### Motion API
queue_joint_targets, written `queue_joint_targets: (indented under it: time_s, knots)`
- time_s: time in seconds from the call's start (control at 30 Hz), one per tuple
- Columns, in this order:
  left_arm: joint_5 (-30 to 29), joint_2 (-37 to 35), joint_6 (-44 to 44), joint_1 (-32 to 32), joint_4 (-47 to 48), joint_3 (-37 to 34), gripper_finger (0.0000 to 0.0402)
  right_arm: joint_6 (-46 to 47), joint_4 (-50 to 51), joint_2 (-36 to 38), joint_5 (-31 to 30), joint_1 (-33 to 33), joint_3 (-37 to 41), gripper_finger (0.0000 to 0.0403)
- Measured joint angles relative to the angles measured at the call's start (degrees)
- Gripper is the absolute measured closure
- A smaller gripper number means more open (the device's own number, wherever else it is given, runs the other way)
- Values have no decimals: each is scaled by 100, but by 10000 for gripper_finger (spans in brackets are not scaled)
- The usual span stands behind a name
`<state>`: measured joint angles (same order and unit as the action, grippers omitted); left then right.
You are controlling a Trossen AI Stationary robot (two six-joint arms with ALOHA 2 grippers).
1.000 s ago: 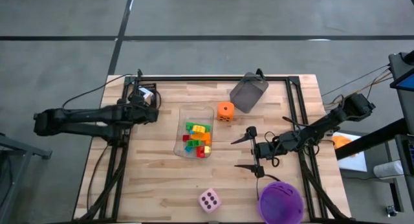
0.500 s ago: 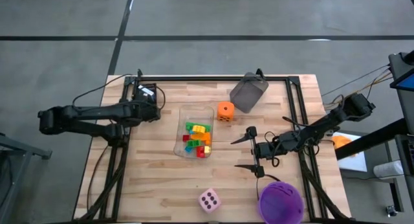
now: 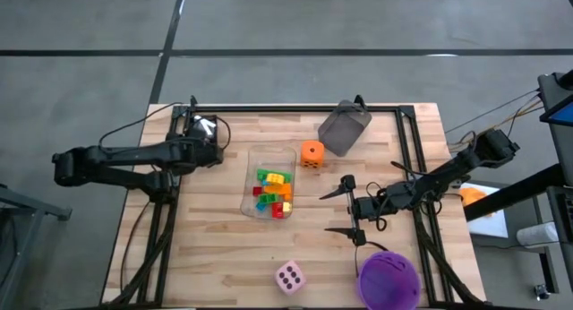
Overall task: Pick & Place Toys
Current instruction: Put the pink dice into the black bin
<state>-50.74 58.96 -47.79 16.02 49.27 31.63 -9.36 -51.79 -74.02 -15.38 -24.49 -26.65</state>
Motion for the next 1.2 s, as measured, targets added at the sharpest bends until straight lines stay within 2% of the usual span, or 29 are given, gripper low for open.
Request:
queue_joint_targets:
  time_s: [0.3,0.53,0.63,0.7,0.77,0.93,1.0,1.07,1.2]
  knots:
    - [-67,-166,1205,-328,-1260,1,125,0,59,0,-40,0,0,5]
    - [-75,-464,2327,-1251,-2502,1,125,26,160,-2,-116,0,-2,5]
    - [142,-491,2749,-1746,-2916,-4,125,103,205,-2,-116,0,-2,4]
    - [454,-475,3035,-2069,-3190,-4,125,145,222,-2,-116,0,-2,4]
    - [1022,-437,3417,-2358,-3569,-4,125,162,261,-3,-116,0,-2,5]
    - [3362,-437,4191,-2946,-4249,-6,125,166,288,-4,-151,0,-2,5]
    - [4079,-435,4306,-3162,-4488,-6,125,166,299,-4,-159,0,-2,4]
    - [4312,-386,4453,-3421,-4689,-6,125,164,313,-4,-188,1,-2,4]
    - [4235,-148,4779,-3960,-5074,-6,125,168,394,-4,-289,30,-2,4]
